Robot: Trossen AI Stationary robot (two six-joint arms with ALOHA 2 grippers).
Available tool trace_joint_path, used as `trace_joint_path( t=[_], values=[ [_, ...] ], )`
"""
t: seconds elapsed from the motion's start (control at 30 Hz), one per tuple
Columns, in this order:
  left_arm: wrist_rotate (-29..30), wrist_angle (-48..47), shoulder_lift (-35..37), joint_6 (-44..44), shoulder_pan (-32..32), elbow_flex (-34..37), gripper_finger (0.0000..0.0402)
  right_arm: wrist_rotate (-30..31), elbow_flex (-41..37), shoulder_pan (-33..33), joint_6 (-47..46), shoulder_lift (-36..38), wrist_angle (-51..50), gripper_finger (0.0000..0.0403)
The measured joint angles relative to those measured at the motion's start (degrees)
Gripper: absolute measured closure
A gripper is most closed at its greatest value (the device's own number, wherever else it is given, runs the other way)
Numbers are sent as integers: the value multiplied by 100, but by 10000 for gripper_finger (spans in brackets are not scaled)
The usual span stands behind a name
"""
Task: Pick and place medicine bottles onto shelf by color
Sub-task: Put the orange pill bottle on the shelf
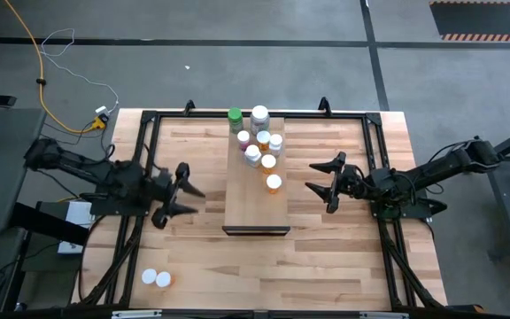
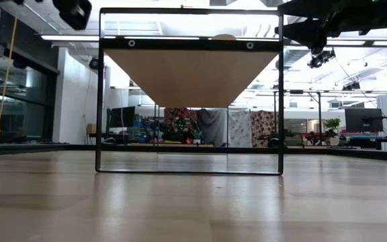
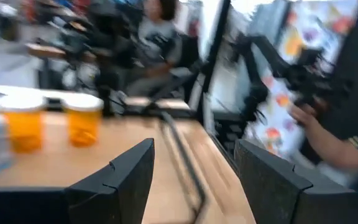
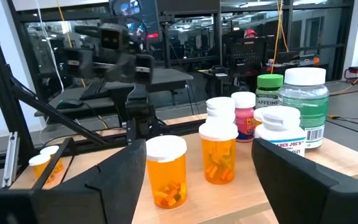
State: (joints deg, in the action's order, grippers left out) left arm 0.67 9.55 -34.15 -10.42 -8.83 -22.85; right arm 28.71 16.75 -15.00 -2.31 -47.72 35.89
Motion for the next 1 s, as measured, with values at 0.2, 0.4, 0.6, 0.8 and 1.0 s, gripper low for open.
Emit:
trace_joint_path(
  t=[0.2,0.4,0.6,0.8,1.0],
  values=[
    [660,-1314,-734,-19,-1246,-849,176,0,0,0,-18,0,-10,121],
    [1623,-3297,-1761,-1051,-2606,-2084,139,0,0,0,-20,0,-23,121],
    [1475,-5161,-3123,-3045,-3592,-3170,116,2,1,0,-20,-2,-101,121],
    [1000,-5706,-4404,-4076,-4330,-3811,119,4,2,0,-17,-2,-100,121],
    [993,-6518,-5270,-4582,-4705,-4216,119,7,2,0,51,-2,-101,121]
  ],
)
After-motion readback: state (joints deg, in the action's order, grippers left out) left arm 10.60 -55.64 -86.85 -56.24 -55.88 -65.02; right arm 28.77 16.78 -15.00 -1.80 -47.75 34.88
